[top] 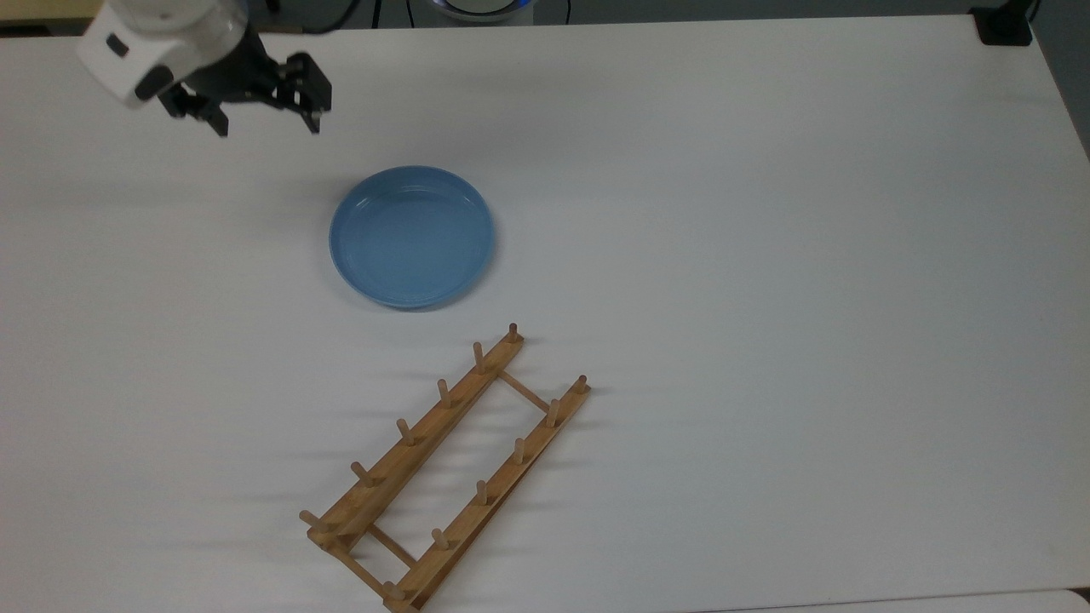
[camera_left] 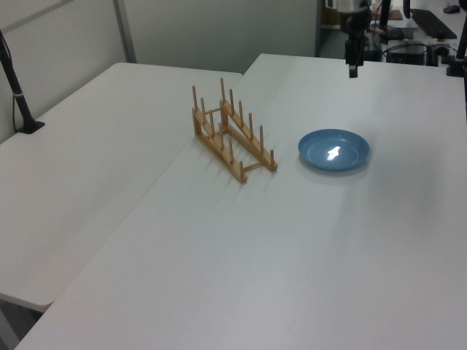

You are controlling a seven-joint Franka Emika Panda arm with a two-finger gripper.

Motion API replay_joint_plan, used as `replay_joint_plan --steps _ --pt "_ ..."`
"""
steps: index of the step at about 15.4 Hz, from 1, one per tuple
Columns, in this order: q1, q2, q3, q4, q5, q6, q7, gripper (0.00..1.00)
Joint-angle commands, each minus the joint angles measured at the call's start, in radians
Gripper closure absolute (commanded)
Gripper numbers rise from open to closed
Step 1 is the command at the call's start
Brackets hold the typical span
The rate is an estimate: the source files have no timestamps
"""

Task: Place plate in plate rack
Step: 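Move the open gripper over the blue plate's rim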

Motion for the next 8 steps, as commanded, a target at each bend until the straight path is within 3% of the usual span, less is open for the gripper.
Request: replay_joint_plan --steps 1,5,8 --pt "0.015 0.045 0.009 0.001 -0.006 0.045 0.000 0.00" --pt "0.021 0.068 0.010 -0.002 0.001 0.045 -0.003 0.00" --pt "0.066 0.126 0.012 -0.019 0.001 0.045 -0.001 0.00"
